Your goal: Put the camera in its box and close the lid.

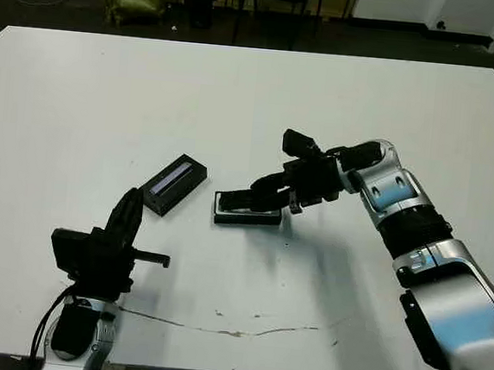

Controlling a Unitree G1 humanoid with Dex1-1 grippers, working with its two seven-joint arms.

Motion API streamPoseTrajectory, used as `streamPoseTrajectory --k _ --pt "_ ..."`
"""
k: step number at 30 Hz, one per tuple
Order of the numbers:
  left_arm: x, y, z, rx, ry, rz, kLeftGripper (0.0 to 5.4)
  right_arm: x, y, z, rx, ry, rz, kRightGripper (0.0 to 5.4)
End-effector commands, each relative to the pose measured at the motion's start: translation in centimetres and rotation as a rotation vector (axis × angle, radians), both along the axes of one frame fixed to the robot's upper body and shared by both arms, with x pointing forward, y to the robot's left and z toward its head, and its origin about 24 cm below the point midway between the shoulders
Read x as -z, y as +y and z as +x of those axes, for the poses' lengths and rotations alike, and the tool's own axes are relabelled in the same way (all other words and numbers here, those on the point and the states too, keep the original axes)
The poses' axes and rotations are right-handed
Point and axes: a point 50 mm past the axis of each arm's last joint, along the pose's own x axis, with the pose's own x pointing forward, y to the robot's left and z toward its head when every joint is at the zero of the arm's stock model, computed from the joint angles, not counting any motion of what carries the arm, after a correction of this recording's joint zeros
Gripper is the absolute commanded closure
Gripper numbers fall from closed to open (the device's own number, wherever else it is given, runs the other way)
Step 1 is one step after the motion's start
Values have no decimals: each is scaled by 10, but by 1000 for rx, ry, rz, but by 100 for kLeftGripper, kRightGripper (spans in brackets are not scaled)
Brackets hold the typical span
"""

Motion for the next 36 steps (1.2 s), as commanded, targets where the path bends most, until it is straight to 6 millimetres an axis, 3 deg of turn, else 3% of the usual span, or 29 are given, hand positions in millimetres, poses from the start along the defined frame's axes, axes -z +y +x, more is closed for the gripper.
streamPoseTrajectory --k 1,13,36 --pt "6 2 -2 -1 31 9 540 6 -5 -2 -5 -5 -39 478" --pt "6 0 -3 -4 36 2 540 13 -4 -5 2 40 -33 478" --pt "8 0 -3 5 39 -1 540 30 22 -16 -35 -13 -30 478"
